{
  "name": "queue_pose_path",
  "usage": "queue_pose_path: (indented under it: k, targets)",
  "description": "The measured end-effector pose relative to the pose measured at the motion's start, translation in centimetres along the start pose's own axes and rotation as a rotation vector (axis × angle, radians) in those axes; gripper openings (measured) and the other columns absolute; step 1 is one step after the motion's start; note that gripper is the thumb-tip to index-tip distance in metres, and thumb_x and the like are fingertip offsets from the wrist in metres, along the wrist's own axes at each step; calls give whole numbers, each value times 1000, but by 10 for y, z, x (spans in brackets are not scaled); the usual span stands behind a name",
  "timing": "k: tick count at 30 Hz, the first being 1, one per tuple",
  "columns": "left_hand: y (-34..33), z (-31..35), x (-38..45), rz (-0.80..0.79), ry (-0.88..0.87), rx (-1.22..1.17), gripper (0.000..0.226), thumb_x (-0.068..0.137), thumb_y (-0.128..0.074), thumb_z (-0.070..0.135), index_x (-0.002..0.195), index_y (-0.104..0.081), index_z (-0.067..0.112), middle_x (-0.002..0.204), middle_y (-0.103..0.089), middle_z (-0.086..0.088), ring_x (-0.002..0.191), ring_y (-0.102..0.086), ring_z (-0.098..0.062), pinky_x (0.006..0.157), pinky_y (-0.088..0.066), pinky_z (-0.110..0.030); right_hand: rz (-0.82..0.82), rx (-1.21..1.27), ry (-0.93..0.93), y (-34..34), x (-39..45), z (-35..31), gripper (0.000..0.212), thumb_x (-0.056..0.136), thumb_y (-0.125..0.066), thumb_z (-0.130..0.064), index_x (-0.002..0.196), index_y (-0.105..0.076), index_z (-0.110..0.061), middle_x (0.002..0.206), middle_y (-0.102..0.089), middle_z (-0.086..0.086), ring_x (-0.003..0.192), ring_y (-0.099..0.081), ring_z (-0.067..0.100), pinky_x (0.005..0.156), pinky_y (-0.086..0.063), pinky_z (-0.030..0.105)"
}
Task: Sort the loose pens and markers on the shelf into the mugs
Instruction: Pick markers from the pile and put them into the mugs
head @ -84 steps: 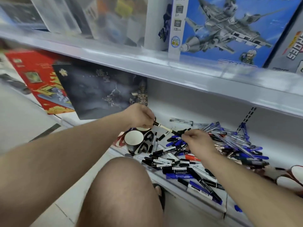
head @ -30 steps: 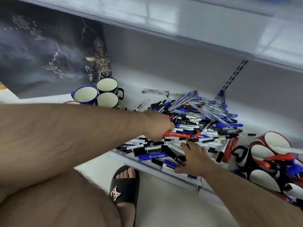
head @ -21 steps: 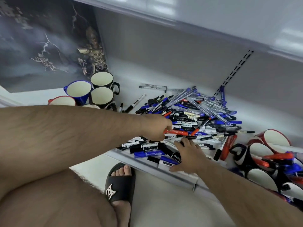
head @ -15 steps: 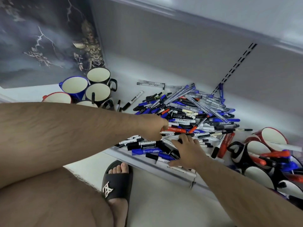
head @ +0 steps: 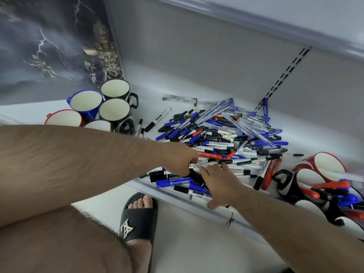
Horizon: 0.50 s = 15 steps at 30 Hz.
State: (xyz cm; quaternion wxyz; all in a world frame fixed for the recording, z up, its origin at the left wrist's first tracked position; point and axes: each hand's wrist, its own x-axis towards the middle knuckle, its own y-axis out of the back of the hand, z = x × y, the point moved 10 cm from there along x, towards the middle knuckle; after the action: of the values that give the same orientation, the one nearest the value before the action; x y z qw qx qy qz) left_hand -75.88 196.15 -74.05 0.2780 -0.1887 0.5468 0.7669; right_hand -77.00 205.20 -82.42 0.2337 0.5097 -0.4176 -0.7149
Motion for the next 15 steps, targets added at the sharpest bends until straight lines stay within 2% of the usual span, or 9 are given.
queue_pose_path:
  k: [3,6,8,11,15]
  targets:
    - [-1,5,2,-9,-14,5,44,93,-58,21,135,-48,17,129,-57,-1,112,-54,-19,86,-43,-28,18,-15,-24,9,8,2,120,59,-83,-51,150,-17,-8,142,-44,12,127,-42,30,113,-22,49]
    - [-1,9,3,-11,-20,21,42,92,-58,21,133,-49,19,123,-60,-1,107,-57,-20,91,-50,-36,30,2,-155,14,14,16,87,68,-76,-33,141,-35,-12,128,-54,7,123,-44,29,116,-15,50]
    - [-1,8,3,-10,-20,22,39,92,-58,21,131,-50,18,120,-61,-2,105,-59,-21,92,-51,-39,19,-3,-199,16,15,22,71,70,-71,-29,133,-42,-14,120,-59,3,126,-39,29,118,-9,52]
    - [-3,4,3,-11,-17,23,41,93,-58,22,133,-49,18,124,-59,-1,102,-54,-16,88,-47,-31,32,29,-226,12,11,24,62,71,-65,-24,129,-44,-13,117,-59,2,128,-36,30,117,-6,54]
    - [-6,-1,6,-29,-11,33,39,94,-56,22,132,-49,17,125,-57,0,94,-45,-15,78,-38,-27,85,152,-313,-1,-5,26,42,77,-56,-14,118,-49,-15,105,-63,3,120,-43,27,117,-10,51]
